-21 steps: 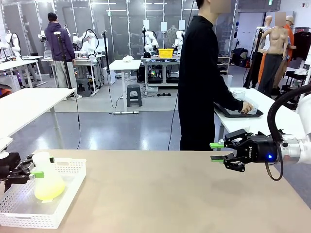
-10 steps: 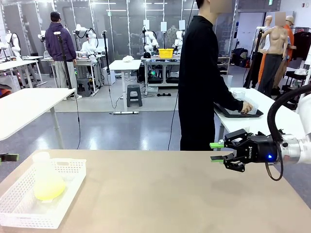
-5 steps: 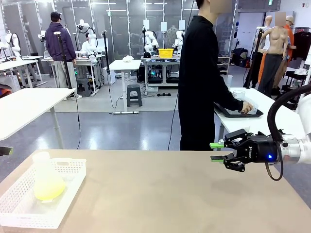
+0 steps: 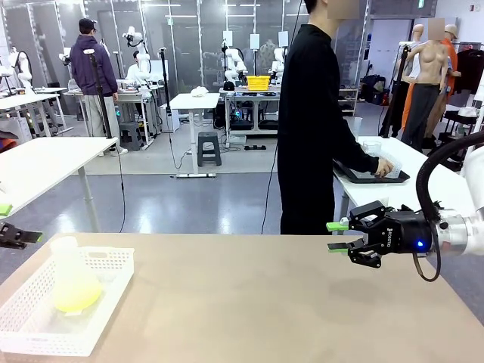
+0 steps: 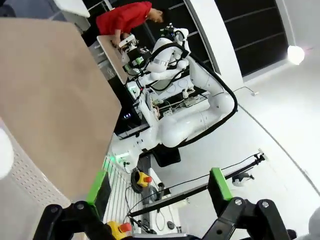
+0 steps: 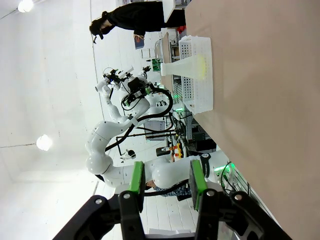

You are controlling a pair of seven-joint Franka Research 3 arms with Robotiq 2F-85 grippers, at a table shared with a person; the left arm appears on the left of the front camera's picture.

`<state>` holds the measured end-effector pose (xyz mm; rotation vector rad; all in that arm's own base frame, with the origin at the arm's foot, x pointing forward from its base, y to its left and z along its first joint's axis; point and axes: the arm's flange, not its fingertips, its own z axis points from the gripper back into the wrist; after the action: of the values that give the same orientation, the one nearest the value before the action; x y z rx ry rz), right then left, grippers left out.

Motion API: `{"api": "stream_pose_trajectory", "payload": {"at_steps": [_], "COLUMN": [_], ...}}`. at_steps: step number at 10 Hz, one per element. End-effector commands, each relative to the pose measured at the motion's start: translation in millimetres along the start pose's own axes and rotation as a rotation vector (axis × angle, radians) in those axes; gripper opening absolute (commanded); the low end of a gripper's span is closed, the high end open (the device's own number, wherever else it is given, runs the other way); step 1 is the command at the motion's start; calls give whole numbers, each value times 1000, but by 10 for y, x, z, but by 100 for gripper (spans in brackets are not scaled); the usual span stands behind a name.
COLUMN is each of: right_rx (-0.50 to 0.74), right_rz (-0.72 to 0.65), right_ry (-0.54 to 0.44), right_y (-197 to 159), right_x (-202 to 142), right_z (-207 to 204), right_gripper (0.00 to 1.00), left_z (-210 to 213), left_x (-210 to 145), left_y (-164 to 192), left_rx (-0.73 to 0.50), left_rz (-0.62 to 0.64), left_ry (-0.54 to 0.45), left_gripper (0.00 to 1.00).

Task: Prepare the solutions needed for the experiment.
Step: When the human places the Big flask in the center of the table, pick up the Big flask and place it in the left Organizing basket.

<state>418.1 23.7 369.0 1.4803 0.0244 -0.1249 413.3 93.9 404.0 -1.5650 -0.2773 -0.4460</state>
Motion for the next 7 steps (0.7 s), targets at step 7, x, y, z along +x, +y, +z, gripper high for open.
{"api": "stream_pose_trajectory", "payload": {"at_steps": [7], "right_rx": [-12], "right_rz": [7], "right_ry": [-3], "right_y": [7], "right_x": [-12], "right_z": [-1], "right_gripper": [47], "left_z": [-274], "left_x": [11], "left_y": [57], "left_rx": [-25], "left_rz": [153], "left_ry": [52], "left_gripper": [100]}}
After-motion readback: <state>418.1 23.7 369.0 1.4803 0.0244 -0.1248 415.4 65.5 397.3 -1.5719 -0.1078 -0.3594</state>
